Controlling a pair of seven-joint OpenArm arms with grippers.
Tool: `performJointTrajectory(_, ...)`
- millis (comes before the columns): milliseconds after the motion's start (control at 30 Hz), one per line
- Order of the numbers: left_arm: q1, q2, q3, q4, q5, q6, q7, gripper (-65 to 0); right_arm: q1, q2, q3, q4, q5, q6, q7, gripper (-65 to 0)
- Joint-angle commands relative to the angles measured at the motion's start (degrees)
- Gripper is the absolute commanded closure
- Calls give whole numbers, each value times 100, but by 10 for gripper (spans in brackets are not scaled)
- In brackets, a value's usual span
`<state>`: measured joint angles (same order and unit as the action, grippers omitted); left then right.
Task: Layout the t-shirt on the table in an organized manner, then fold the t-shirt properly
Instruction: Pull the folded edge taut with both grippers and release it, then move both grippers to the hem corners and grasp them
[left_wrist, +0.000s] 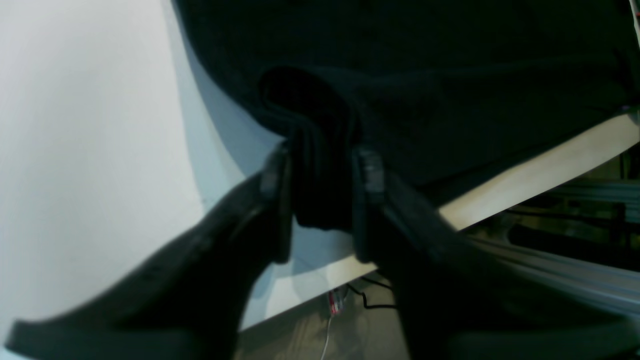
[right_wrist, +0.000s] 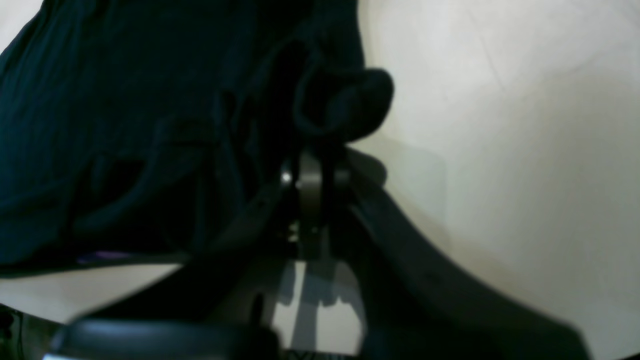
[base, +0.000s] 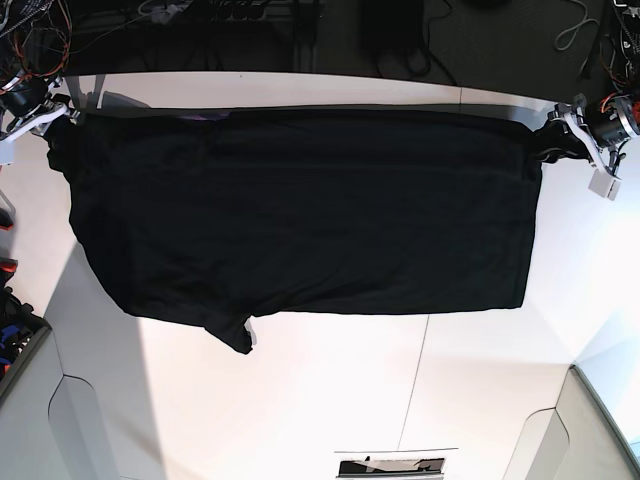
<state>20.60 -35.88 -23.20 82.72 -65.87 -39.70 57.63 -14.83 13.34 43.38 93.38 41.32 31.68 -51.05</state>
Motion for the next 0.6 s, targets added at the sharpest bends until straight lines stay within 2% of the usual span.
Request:
performJointTrajectory(0, -24, -127, -61, 79, -122, -30, -81, -252, 9, 109, 44, 101, 2, -46, 125, 0)
performJointTrajectory(33, -24, -127, -61, 79, -122, -30, -81, -265, 2, 109, 46, 101, -15, -46, 127, -22)
performJointTrajectory(133, -26, -127, -61, 79, -120, -30, -81, -272, 2, 111, 76, 101, -2, -44, 153, -238)
performJointTrajectory(200, -31, -129, -61, 79, -122, -30, -83, -272, 4, 111, 103, 103, 76, -44, 175, -326)
performJointTrajectory(233, -48, -129, -70, 81, -122, -30, -83, -272, 4, 111, 131, 103, 120, -42, 175, -342)
performJointTrajectory(567, -79, -164, -555, 308, -118, -30, -177, -272, 476, 199, 400, 151, 153, -42, 433, -343)
